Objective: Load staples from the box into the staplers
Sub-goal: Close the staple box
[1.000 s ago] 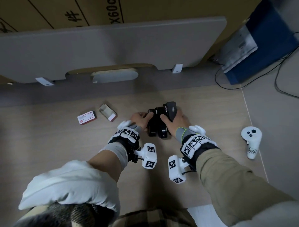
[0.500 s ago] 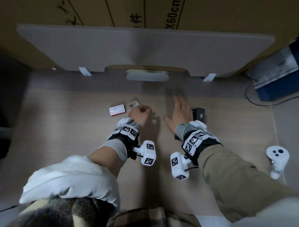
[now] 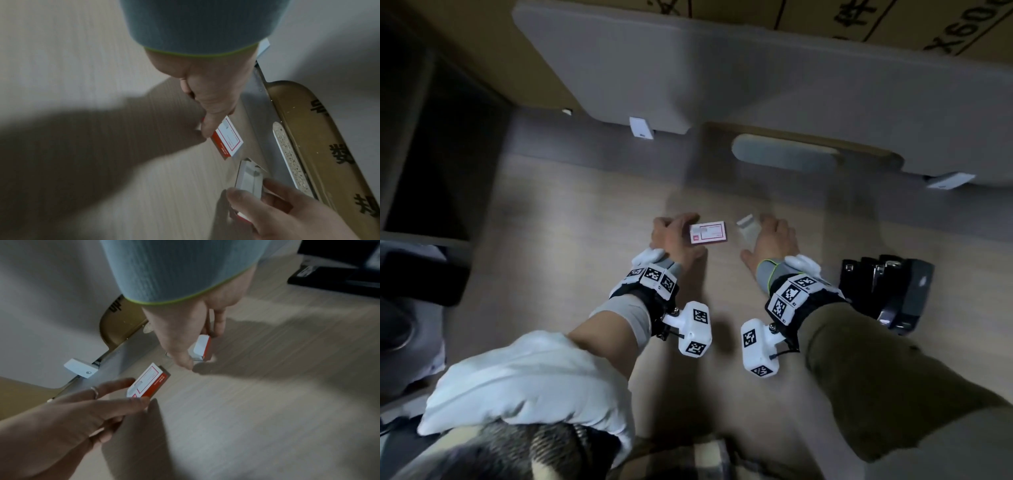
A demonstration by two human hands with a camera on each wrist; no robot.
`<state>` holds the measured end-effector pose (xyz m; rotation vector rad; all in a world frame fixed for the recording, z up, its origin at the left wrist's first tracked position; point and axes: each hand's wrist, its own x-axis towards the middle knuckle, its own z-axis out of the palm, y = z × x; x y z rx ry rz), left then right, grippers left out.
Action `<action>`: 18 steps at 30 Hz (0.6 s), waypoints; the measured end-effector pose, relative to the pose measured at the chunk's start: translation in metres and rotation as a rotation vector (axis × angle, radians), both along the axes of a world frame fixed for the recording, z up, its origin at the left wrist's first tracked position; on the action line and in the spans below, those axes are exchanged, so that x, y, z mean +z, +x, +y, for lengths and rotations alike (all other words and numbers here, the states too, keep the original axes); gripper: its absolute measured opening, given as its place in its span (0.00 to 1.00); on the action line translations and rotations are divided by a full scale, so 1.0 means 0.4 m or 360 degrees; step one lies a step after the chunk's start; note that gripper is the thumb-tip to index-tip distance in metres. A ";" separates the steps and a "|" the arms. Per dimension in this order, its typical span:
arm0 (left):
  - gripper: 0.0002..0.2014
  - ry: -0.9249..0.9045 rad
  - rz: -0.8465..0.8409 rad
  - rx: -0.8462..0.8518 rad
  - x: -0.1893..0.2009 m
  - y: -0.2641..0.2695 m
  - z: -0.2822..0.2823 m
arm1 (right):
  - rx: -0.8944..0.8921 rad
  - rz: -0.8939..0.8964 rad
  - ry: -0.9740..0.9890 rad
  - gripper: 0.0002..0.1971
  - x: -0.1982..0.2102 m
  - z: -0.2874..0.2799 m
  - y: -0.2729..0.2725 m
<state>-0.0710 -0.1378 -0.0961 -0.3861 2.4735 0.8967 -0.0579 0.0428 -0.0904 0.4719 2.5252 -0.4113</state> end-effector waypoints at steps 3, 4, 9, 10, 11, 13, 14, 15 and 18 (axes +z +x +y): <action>0.25 0.0014 0.0017 -0.0154 -0.009 -0.037 -0.011 | 0.0029 0.0058 -0.0018 0.32 -0.017 -0.008 -0.018; 0.24 0.0015 0.0016 -0.0198 -0.009 -0.051 -0.015 | 0.0031 0.0073 -0.0048 0.30 -0.021 -0.006 -0.020; 0.23 0.0114 0.0026 -0.0305 -0.016 -0.076 -0.028 | 0.0045 0.0200 -0.0149 0.26 -0.029 0.002 -0.017; 0.24 0.0123 0.0024 -0.0295 -0.019 -0.077 -0.026 | 0.0057 0.0210 -0.0173 0.26 -0.029 0.003 -0.016; 0.25 0.0128 0.0036 -0.0297 -0.022 -0.074 -0.025 | 0.0083 0.0218 -0.0201 0.26 -0.028 0.003 -0.014; 0.25 0.0143 0.0053 -0.0324 -0.024 -0.070 -0.023 | 0.0142 0.0229 -0.0236 0.26 -0.030 0.002 -0.011; 0.25 0.0144 0.0052 -0.0335 -0.027 -0.068 -0.023 | 0.0160 0.0233 -0.0246 0.27 -0.031 -0.001 -0.009; 0.25 0.0137 0.0055 -0.0352 -0.027 -0.064 -0.024 | 0.0176 0.0234 -0.0255 0.26 -0.031 -0.005 -0.007; 0.25 0.0143 0.0039 -0.0375 -0.024 -0.054 -0.028 | 0.0236 0.0216 -0.0281 0.25 -0.032 -0.013 -0.005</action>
